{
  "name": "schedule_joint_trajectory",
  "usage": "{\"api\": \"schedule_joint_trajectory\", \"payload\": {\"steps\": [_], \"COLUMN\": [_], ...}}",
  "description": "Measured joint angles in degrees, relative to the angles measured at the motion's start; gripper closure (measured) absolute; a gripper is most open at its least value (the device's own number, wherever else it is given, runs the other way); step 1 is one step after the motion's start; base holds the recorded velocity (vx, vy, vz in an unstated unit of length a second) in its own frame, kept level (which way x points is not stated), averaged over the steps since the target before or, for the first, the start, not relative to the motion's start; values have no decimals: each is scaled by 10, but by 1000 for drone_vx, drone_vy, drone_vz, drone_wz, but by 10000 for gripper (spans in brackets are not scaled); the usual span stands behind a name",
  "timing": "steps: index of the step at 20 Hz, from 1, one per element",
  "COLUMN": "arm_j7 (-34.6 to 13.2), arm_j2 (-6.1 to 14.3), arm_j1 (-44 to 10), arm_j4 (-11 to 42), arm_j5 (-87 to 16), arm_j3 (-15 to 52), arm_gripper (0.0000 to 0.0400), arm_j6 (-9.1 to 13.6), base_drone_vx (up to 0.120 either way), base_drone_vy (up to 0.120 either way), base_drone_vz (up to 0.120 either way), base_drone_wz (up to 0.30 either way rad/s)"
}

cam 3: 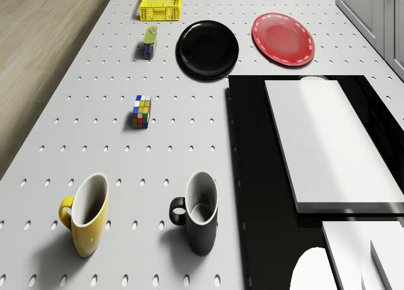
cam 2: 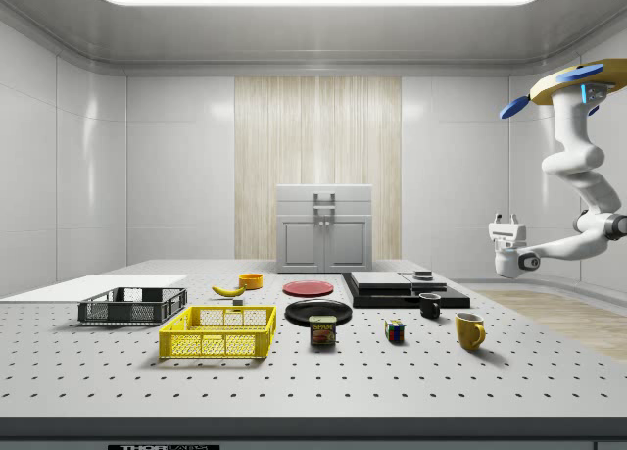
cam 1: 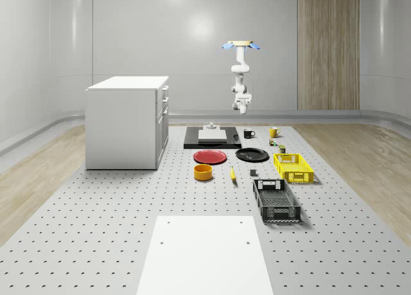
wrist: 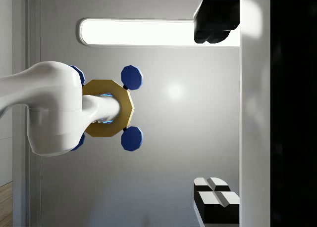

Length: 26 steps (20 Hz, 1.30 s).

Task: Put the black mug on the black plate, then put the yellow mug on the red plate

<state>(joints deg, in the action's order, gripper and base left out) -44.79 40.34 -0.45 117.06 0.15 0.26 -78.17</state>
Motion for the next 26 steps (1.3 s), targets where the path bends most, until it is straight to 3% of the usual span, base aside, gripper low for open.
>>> {"api": "schedule_joint_trajectory", "payload": {"steps": [26], "arm_j7": [-2], "arm_j2": [8], "arm_j1": [-5], "arm_j4": [7], "arm_j5": [-18], "arm_j3": [14], "arm_gripper": [0], "arm_j6": [-11], "base_drone_vx": [0], "base_drone_vy": [0], "base_drone_vz": [0], "base_drone_wz": [0]}}
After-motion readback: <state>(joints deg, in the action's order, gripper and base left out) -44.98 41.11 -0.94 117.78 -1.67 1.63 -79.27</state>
